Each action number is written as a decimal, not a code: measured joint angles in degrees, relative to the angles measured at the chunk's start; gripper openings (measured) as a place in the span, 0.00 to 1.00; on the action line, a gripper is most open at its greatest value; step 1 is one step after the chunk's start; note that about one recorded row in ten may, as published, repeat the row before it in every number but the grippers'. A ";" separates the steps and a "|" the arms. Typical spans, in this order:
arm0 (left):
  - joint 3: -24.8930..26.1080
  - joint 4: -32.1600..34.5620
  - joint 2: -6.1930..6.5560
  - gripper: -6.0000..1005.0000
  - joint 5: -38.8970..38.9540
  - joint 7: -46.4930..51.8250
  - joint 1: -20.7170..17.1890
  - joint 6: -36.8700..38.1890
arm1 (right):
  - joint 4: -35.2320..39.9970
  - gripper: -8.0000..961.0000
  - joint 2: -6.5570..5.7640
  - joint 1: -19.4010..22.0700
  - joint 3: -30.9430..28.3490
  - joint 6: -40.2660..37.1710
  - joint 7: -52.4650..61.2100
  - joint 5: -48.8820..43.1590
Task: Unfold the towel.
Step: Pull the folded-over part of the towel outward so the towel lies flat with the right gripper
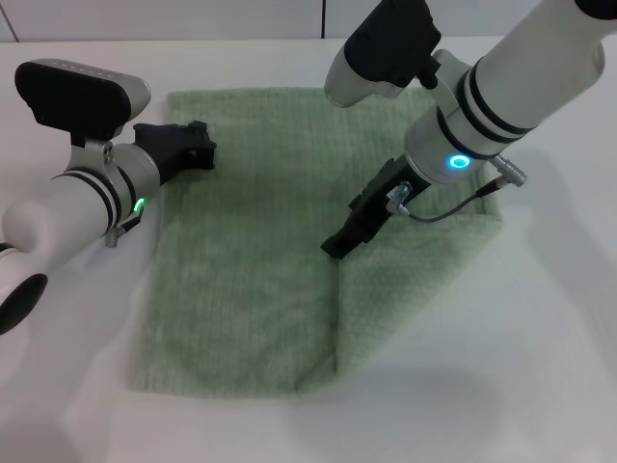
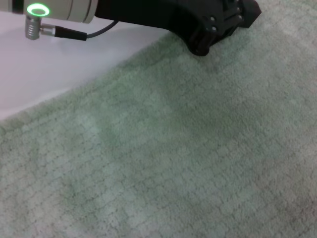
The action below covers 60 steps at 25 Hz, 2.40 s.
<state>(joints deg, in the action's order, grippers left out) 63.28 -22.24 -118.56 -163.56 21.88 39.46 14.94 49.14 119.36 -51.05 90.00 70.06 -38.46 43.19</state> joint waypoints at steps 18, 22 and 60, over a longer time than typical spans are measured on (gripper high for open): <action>0.01 -0.09 0.00 0.06 0.00 0.00 0.00 0.02 | -0.45 0.55 0.08 -1.57 1.73 1.25 0.28 0.97; 0.14 -0.09 0.01 0.06 0.00 0.00 0.00 0.05 | -0.59 0.36 -0.06 -1.70 2.00 1.28 0.31 0.86; 0.20 -0.79 0.18 0.08 0.00 0.00 -1.02 0.09 | 20.93 0.02 -0.14 3.83 5.06 16.28 0.49 -1.99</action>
<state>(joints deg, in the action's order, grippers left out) 63.48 -23.03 -118.39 -163.57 21.88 38.44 15.03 70.07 119.21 -47.22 95.06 86.34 -37.97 41.20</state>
